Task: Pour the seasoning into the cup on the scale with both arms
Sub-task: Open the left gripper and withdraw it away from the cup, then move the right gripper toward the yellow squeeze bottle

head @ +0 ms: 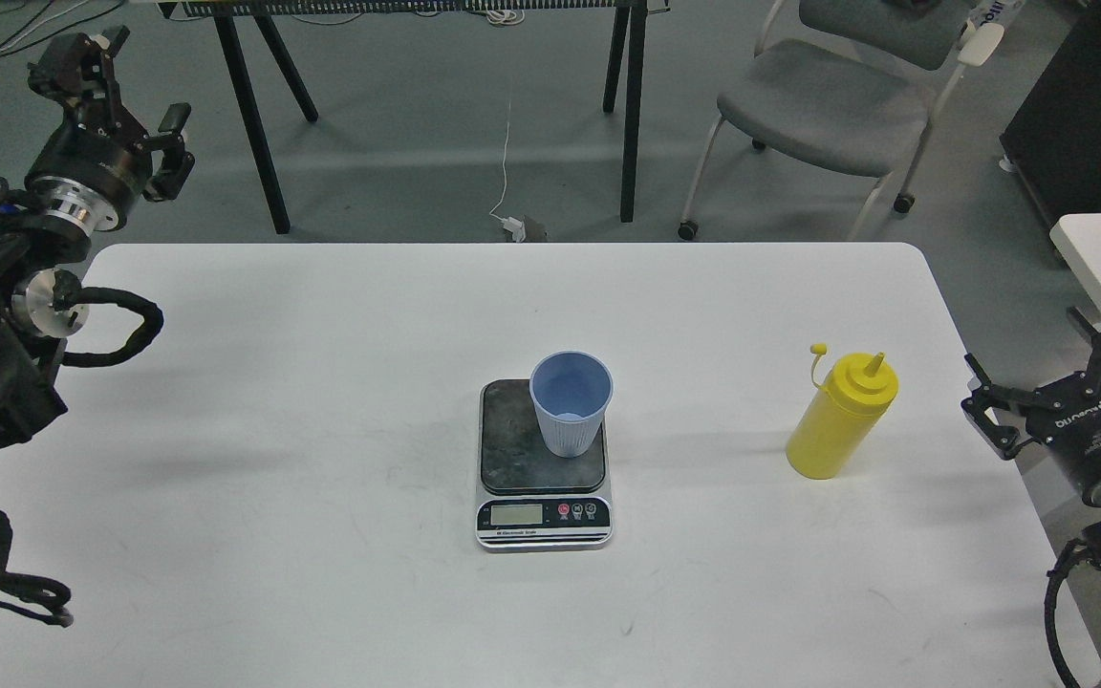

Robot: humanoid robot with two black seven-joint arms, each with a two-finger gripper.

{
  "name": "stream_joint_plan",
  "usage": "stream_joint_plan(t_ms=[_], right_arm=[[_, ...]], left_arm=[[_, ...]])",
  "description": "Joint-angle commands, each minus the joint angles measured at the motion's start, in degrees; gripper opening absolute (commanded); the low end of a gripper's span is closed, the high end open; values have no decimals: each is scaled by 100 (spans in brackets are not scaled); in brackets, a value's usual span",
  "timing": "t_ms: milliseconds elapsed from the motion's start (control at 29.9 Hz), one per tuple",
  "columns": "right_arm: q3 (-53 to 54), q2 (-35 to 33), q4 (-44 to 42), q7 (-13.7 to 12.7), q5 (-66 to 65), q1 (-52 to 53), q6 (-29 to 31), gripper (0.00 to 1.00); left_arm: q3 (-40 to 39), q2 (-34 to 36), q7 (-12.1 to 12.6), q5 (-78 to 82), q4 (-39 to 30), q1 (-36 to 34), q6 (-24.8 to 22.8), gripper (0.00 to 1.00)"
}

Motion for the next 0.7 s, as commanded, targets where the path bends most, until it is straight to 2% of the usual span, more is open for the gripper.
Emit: stream_joint_plan(t_ms=[0, 267, 401, 668], right_arm=[[-37, 7, 243, 8, 31, -363, 0, 100], [-37, 261, 719, 78, -30, -979, 0, 100], [-19, 569, 692, 175, -65, -1050, 0, 100], [200, 1263, 482, 184, -635, -1006, 0, 100]], left_arm=[[-4, -2, -1, 1, 1, 55, 0, 92], [4, -2, -1, 1, 9, 160, 0, 93], [-4, -19, -1, 1, 9, 213, 0, 93], [4, -63, -1, 1, 1, 274, 0, 94]])
